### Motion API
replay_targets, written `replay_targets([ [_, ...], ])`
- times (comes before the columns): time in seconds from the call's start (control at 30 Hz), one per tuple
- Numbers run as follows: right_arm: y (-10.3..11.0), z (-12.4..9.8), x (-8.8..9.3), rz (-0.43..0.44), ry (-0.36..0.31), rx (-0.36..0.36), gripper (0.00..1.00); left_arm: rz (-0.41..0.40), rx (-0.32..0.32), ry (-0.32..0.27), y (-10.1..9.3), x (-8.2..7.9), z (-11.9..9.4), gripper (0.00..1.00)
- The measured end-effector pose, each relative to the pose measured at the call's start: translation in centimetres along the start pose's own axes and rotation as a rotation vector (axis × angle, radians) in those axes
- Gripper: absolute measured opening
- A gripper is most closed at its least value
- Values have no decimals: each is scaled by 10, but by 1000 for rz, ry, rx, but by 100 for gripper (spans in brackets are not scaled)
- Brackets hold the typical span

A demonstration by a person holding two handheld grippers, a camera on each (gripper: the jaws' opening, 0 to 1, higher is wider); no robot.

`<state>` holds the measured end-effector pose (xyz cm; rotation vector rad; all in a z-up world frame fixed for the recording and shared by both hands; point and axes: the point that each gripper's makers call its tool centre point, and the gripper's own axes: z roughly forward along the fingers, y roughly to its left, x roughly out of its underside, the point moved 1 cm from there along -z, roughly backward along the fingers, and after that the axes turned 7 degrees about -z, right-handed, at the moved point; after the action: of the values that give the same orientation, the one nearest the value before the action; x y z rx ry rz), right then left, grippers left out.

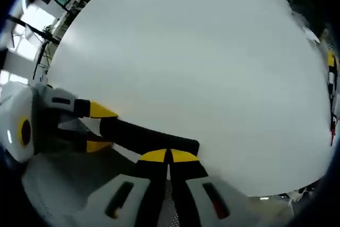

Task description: Press the specified remote control buttons in sequence, fully releasing each button before pressing the next.

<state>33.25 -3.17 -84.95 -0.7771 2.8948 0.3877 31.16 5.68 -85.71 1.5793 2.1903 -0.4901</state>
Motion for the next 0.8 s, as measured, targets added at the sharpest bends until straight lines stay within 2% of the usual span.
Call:
replay_targets([
  [0.1, -3, -1, 0, 10, 0, -7, 0, 0, 0, 0, 0, 0, 0, 25],
  [0.27, -4, -1, 1, 94, -5, -38, 0, 2, -1, -1, 0, -1, 0, 25],
  [0.53, -3, -2, 1, 95, -5, -50, 0, 4, 0, -6, 0, -1, 0, 25],
  [0.8, 4, -4, -15, 108, -105, -107, 0, 2, 1, -7, -1, -1, 0, 25],
])
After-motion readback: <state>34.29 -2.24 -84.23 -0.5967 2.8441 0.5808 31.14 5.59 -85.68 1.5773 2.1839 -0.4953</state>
